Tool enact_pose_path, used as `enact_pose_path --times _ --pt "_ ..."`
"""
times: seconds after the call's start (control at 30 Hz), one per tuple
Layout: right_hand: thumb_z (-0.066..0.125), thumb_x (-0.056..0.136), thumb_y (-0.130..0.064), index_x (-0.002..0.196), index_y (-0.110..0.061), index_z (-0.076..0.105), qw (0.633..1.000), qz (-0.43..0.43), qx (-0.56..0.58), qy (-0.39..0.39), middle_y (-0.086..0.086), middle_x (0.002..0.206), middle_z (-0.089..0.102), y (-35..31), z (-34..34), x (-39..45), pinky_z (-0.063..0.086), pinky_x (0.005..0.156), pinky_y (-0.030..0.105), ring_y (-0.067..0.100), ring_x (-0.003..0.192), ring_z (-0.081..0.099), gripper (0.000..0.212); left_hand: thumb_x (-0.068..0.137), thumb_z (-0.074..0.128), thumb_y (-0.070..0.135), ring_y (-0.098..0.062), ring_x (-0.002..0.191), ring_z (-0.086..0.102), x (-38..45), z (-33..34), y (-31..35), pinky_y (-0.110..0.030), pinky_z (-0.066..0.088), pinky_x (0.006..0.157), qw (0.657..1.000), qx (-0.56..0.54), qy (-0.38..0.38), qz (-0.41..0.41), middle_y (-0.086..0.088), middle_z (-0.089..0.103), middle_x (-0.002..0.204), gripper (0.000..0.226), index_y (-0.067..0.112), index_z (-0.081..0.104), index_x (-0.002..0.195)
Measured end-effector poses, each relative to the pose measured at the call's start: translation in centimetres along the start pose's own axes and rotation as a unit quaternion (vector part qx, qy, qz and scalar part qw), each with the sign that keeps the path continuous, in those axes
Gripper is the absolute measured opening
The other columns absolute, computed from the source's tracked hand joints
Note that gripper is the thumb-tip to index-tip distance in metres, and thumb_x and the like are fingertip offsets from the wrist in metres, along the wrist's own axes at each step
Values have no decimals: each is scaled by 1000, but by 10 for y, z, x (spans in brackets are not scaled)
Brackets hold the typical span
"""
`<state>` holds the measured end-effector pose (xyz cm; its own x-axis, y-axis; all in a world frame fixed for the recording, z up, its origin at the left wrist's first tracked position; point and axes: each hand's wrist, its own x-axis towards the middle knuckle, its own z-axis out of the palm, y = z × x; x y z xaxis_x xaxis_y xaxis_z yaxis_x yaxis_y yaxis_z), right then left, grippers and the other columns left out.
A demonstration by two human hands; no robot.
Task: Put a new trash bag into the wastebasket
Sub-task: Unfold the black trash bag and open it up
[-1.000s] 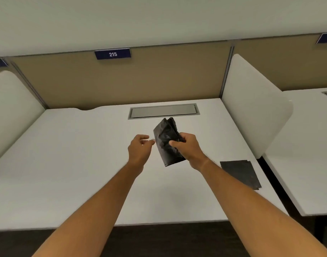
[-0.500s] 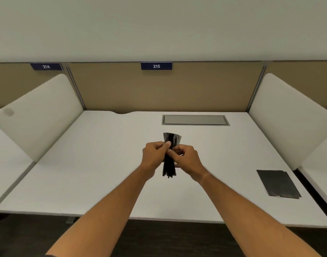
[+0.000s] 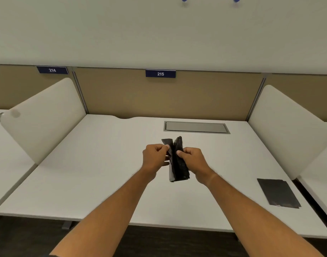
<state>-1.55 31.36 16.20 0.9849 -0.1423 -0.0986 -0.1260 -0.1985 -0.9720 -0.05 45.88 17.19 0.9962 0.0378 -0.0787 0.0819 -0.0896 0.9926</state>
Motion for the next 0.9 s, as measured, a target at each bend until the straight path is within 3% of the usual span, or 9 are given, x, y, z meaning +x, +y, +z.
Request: enact_pose_path --times 0.1,0.2,0.33,0.47,0.63,0.73,0.8,0.9 --pt "60 92 -19 84 12 60 998 9 25 54 25 78 61 0 -20 9 51 68 39 26 73 59 32 94 58 16 -26 71 73 6 -9 7 -29 61 61 999 16 24 22 -15 73 78 28 -2 71 76" --pt "61 91 -17 86 13 62 995 18 35 96 27 83 67 5 -47 17 57 74 47 27 72 63 30 96 57 17 -27 74 72 15 -24 8 -26 59 59 998 38 52 25 -16 72 82 26 2 70 80" --pt "62 91 -14 83 12 65 992 33 24 116 25 81 69 11 -78 24 57 74 45 26 72 63 27 96 58 20 -31 78 69 27 -43 4 -40 62 68 993 79 85 0 -19 71 85 27 0 69 81" --pt "63 91 -11 71 4 66 993 27 15 115 14 71 66 12 -95 27 51 60 29 21 63 60 25 95 58 21 -34 78 65 33 -57 -3 -50 58 77 984 126 129 -11 -22 70 85 30 -2 69 78" --pt "64 91 -11 73 -5 70 995 21 38 90 13 74 70 8 -99 24 51 53 26 20 63 65 20 96 58 21 -33 80 63 33 -59 -7 -49 56 80 980 146 133 -20 -24 69 90 28 -3 68 83" --pt "65 91 -11 76 -5 70 994 27 76 73 13 75 71 0 -96 24 53 55 27 21 64 65 18 94 61 21 -31 92 64 30 -53 -5 -41 56 84 974 156 158 -38 -16 67 104 19 4 64 101" --pt "66 90 -11 76 -4 70 993 25 93 60 12 74 70 -7 -91 23 52 53 25 20 62 65 16 91 66 22 -29 101 59 25 -45 2 -36 52 86 966 170 191 -28 -11 59 114 28 9 59 115" --pt "70 86 -10 73 -2 69 994 15 102 37 10 67 69 -17 -77 21 50 47 22 17 55 63 16 87 70 23 -24 94 61 18 -19 17 -34 53 80 977 143 153 20 -9 62 105 23 7 64 102"
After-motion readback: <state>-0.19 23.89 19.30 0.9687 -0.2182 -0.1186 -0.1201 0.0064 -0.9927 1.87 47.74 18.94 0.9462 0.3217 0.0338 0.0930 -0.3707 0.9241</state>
